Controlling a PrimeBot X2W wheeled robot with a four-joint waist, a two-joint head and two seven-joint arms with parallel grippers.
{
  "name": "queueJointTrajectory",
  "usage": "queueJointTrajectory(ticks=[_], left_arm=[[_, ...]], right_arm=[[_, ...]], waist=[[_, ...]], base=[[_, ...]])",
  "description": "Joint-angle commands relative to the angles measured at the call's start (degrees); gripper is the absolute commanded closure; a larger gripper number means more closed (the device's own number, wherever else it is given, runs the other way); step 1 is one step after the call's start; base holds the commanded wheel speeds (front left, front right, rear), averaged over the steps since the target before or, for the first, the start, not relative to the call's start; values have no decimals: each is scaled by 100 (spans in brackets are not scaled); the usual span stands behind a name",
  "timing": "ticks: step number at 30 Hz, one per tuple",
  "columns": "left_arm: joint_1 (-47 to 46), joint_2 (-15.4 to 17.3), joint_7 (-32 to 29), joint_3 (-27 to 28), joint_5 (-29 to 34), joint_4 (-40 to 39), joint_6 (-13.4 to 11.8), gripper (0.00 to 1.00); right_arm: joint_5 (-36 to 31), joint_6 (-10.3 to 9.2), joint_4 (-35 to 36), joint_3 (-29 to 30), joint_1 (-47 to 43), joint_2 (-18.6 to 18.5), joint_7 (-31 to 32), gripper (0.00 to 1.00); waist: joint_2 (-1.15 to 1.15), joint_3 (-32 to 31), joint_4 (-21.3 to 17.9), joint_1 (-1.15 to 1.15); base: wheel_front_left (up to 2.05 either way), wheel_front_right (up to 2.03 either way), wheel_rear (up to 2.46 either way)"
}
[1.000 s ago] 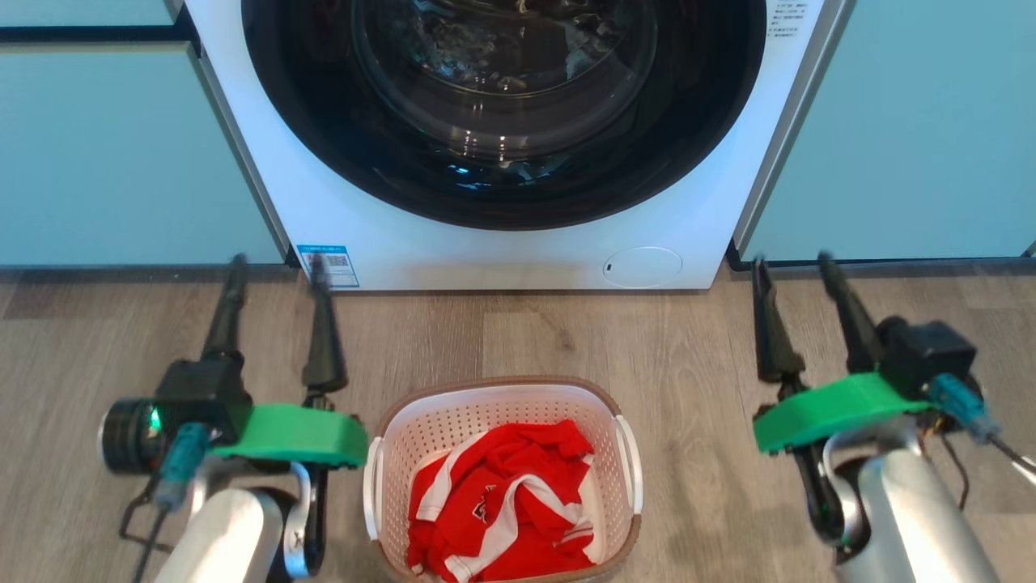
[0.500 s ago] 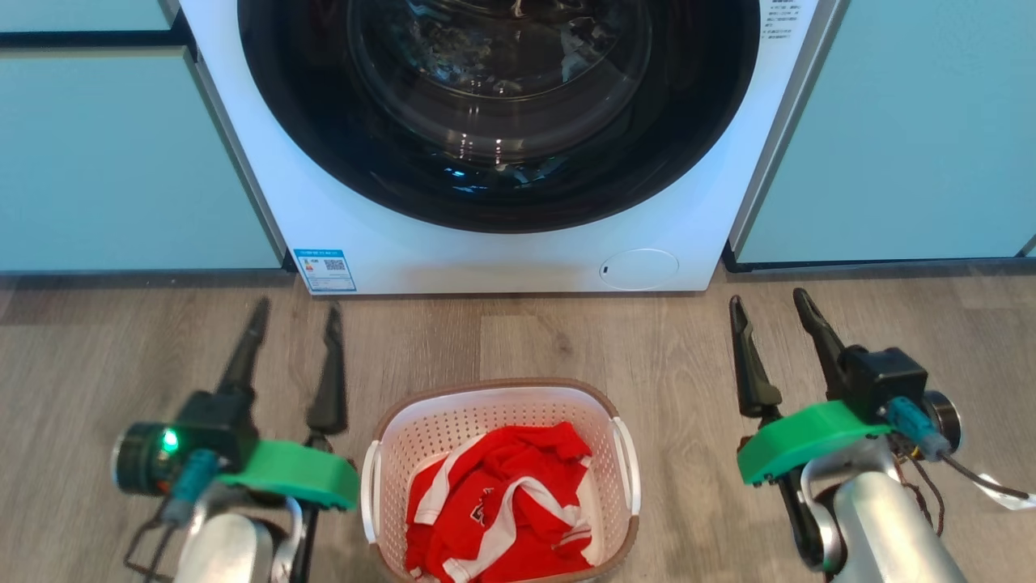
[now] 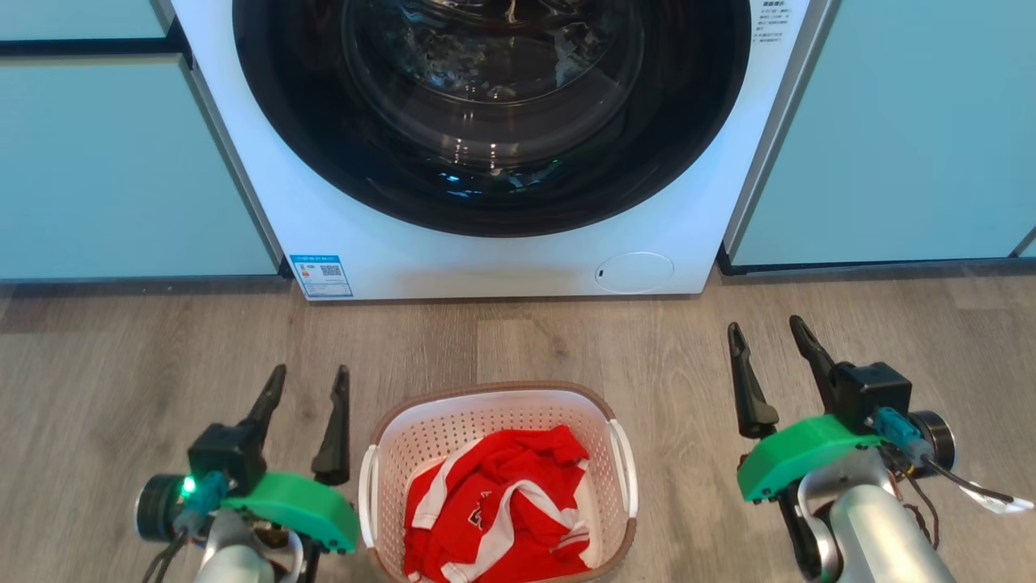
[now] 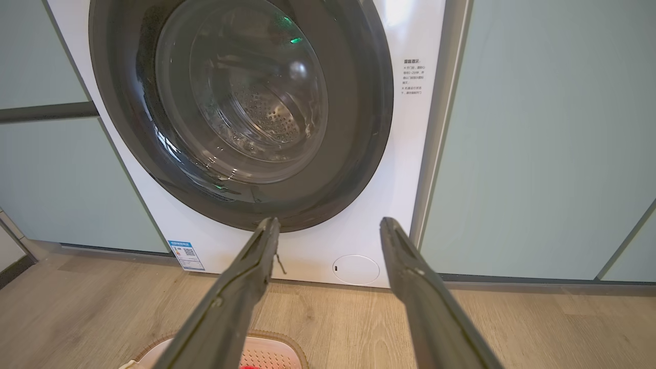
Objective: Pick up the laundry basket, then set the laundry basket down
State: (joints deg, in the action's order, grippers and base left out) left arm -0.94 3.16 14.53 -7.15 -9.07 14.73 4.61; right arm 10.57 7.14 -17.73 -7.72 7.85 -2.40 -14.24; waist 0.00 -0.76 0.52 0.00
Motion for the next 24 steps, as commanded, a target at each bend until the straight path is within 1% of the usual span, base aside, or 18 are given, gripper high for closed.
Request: queueJointTrajectory(ticks=[1,8,24], left_arm=[[-252,-8,47,209,34,-152,32,0],[-234,-24,47,273,83,-173,71,0],[-241,-27,47,246,-102,29,3,0]], right_arm=[[-5,35,149,-149,168,-48,-75,0],[-23,35,105,-163,178,-48,-75,0],[-62,35,91,-131,210,-48,-75,0]], waist=[[0,2,-3,0],[0,0,4,0],[0,59,37,0]], base=[[0,0,0],[0,0,0],[0,0,0]])
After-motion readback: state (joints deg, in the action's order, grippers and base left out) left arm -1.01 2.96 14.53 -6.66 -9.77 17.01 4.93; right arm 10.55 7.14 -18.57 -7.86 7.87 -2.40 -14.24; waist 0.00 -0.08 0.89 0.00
